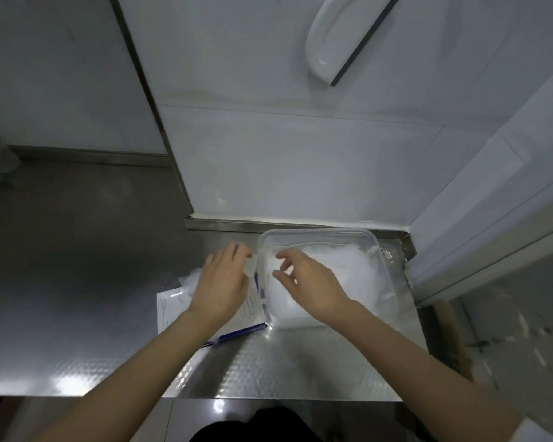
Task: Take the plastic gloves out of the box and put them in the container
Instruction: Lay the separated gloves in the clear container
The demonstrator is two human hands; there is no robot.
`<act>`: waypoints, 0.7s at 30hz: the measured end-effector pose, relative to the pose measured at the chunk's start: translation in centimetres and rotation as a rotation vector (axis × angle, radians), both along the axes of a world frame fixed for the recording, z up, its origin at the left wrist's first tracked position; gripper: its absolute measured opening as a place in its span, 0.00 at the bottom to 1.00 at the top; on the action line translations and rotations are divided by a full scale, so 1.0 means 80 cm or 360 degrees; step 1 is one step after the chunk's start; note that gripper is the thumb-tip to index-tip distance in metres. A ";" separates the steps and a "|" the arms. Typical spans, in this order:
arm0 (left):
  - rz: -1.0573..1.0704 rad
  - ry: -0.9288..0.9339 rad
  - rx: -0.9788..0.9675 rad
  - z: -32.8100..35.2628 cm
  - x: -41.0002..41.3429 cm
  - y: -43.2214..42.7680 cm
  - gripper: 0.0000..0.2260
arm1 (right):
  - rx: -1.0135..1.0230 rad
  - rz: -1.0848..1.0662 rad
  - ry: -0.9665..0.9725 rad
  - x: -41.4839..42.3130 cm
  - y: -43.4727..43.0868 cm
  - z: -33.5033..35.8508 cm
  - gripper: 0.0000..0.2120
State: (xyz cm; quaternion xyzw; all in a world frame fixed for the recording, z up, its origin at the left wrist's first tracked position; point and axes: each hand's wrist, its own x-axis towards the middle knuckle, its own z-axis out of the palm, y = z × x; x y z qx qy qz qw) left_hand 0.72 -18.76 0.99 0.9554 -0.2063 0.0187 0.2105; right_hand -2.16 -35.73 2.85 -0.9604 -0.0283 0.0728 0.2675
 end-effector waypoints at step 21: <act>-0.0108 0.0588 0.0560 -0.074 -0.019 0.084 0.23 | 0.0209 -0.0328 -0.0256 0.025 0.053 0.008 0.08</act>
